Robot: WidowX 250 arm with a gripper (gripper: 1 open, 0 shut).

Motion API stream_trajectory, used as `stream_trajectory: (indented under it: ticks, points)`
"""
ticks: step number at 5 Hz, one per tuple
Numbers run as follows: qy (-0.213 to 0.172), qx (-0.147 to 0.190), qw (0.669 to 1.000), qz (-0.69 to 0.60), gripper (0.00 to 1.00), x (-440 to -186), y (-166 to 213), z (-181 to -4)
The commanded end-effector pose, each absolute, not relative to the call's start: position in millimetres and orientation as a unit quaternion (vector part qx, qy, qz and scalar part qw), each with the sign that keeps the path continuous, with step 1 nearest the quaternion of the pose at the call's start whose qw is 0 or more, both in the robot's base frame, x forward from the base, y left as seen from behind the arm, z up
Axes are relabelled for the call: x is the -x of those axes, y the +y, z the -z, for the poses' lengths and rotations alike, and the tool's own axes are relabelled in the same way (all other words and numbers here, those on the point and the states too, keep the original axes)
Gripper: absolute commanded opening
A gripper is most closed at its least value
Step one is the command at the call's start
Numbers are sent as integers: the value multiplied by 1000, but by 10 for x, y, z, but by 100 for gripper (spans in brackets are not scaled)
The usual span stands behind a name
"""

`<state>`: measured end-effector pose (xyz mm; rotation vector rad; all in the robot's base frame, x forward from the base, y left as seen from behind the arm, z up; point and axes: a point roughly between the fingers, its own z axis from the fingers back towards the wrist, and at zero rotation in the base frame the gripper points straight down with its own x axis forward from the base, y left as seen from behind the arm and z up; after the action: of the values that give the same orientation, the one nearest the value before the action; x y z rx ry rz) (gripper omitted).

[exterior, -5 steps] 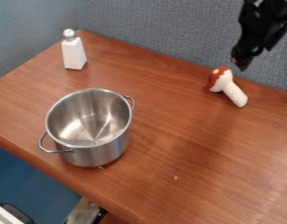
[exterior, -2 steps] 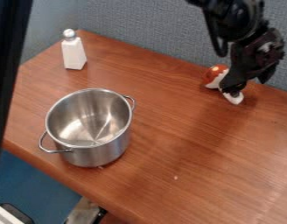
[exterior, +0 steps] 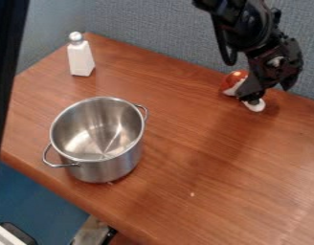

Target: Put the mushroom in the metal pot

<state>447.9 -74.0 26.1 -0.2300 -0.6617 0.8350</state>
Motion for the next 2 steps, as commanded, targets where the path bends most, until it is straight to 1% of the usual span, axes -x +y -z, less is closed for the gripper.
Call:
stream_trajectory:
  ticks: [1, 2]
  points:
    - [-306, 86, 853, -413, 0, -4396, -439, -1]
    - [-309, 95, 859, -397, 0, -4381, -485, 54]
